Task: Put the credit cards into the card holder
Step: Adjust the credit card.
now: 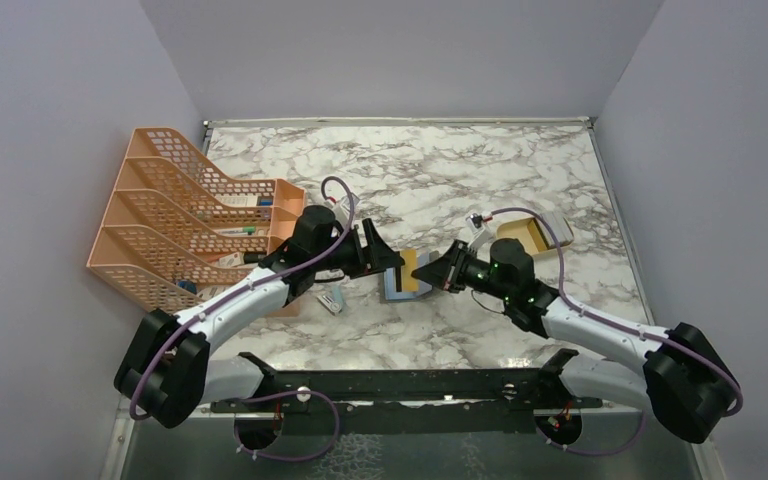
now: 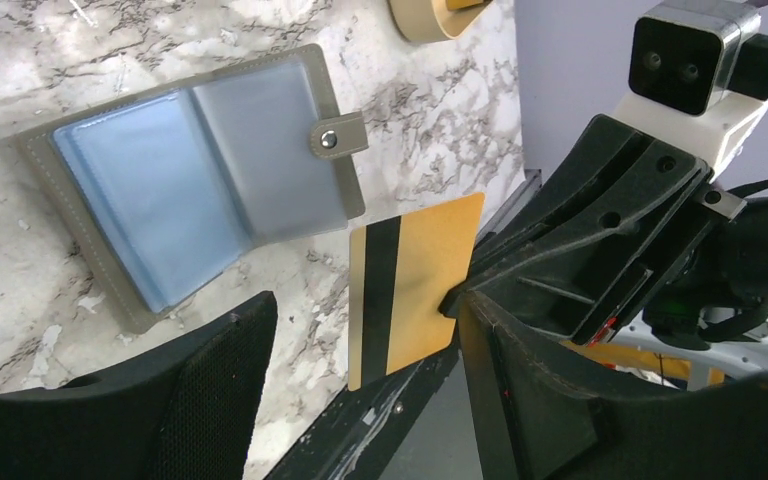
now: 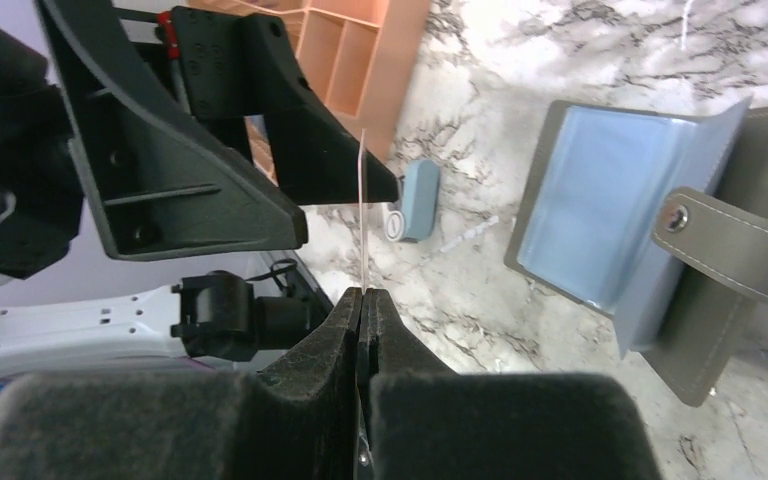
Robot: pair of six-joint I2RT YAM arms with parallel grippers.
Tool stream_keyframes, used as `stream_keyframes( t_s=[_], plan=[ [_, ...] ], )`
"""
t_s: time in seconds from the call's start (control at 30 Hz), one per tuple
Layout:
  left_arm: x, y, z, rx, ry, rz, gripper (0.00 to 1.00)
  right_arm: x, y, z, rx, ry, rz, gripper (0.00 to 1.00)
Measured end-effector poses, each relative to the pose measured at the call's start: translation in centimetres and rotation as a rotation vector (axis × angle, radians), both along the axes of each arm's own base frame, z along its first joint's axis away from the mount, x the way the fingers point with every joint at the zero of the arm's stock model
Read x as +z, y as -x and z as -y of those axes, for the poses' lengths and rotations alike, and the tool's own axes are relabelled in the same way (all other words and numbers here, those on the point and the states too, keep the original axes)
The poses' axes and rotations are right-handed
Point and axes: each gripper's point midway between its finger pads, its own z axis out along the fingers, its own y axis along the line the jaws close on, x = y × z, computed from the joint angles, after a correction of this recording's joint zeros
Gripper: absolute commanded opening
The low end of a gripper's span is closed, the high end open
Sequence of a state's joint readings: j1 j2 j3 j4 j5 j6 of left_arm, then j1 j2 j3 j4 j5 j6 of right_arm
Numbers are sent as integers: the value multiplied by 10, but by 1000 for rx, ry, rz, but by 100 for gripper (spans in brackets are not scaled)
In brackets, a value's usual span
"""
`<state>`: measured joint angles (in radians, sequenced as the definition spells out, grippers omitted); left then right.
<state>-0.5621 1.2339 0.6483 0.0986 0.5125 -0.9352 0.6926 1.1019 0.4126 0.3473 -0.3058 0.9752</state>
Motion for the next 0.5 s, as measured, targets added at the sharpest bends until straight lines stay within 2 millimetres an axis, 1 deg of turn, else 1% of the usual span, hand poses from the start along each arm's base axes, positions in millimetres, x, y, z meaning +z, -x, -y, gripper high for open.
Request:
stream_keyframes(
  t_s=[0.03,0.1,0.23,0.3,0.33,0.37,0.47,0.5],
  plan=[
    [3,0,1,1,9,3,68,4,0,-1,2,-17,10,1],
    [6,-1,2,1,23,6,59,9,1,-2,7,-42,23,1],
    [11,-1,5,-1,51,5,23,8,4,-2,12,-64,23,1],
    [13,-2,6,4,67,2,9,7,4,-2,13,-65,17,1],
    [12,-3,5,10,67,3,5,6,4,-2,13,-67,13,1],
    [11,-3,4,16,70,-2,0,6,4,-3,15,-68,12,1],
    [7,-4,2,29,75,-16,0,3,5,-3,17,-67,-2,1],
    [7,-4,2,31,76,-18,0,-1,5,-4,16,-60,-13,1]
  ],
)
